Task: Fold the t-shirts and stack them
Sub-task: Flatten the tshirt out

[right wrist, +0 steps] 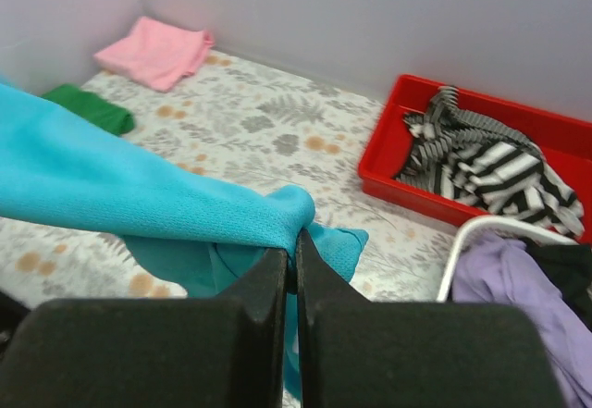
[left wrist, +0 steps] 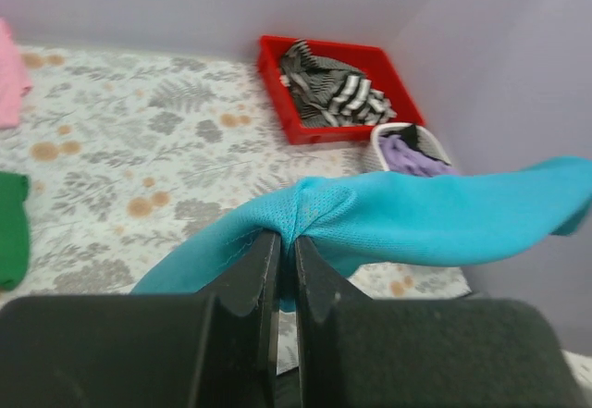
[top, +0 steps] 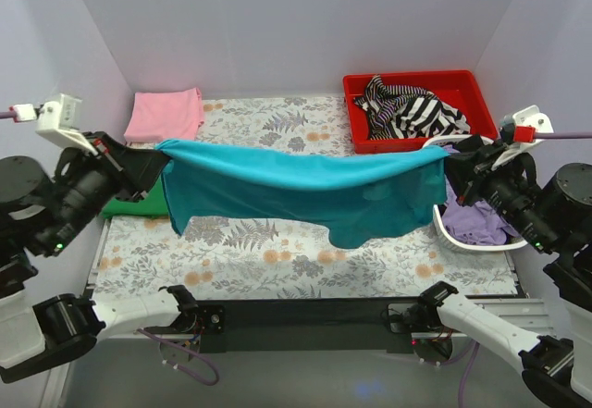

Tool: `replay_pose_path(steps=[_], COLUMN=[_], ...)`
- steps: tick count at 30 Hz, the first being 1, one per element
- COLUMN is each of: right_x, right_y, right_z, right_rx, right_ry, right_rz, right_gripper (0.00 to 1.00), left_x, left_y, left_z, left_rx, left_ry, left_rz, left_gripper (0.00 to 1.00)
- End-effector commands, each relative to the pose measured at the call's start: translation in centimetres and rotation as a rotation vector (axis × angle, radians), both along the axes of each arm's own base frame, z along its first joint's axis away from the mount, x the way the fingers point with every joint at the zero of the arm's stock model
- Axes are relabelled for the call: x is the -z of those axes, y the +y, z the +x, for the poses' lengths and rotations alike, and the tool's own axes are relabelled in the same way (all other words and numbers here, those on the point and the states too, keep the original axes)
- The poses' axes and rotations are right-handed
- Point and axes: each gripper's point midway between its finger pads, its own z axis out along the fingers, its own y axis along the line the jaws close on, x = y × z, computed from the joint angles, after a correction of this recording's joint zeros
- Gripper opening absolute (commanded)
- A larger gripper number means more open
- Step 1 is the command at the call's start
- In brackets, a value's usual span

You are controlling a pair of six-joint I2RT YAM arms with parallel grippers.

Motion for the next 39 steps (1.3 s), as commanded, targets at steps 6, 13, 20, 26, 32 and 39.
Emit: replay_pose_path(steps=[6,13,20,26,32,39], right_x=[-4.3,5.4,16.6,23.8,25.9,31.4], right_y=[3.5,7.0,10.8,11.0,12.7,8.3], right_z=[-4.2,4.9,12.7,20.2,27.1,35.1], right_rx=[-0.316,-0.166,-0.068,0.085,0.086,0.319], right_ry=[-0.158,0.126,0.283,0.368,0.394,0.446], right_rz=[0.065,-0.058,-0.138,-0.304,-0.299,-0.452], right_gripper=[0.02,0.01,0.01,0.01,0.01,0.96], left_x=[-3.0,4.7,13.3,26.3,31.6,37.8], left_y=[1.1,-3.4,-8.0,-6.5,-0.9,2.8], left_z=[-5.9,0.3,8.9,18.7,27.7,35.3], left_rx=[0.224,0.035,-0.202,-0.235,-0.444,-0.605], left_ry=[-0.06,0.159,0.216,0.424,0.509,0.589], left_rz=[-0.164,-0.049,0.169,0.167,0.238,0.384], left_gripper=[0.11,0.16,0.12,0.0,0.0,0.16])
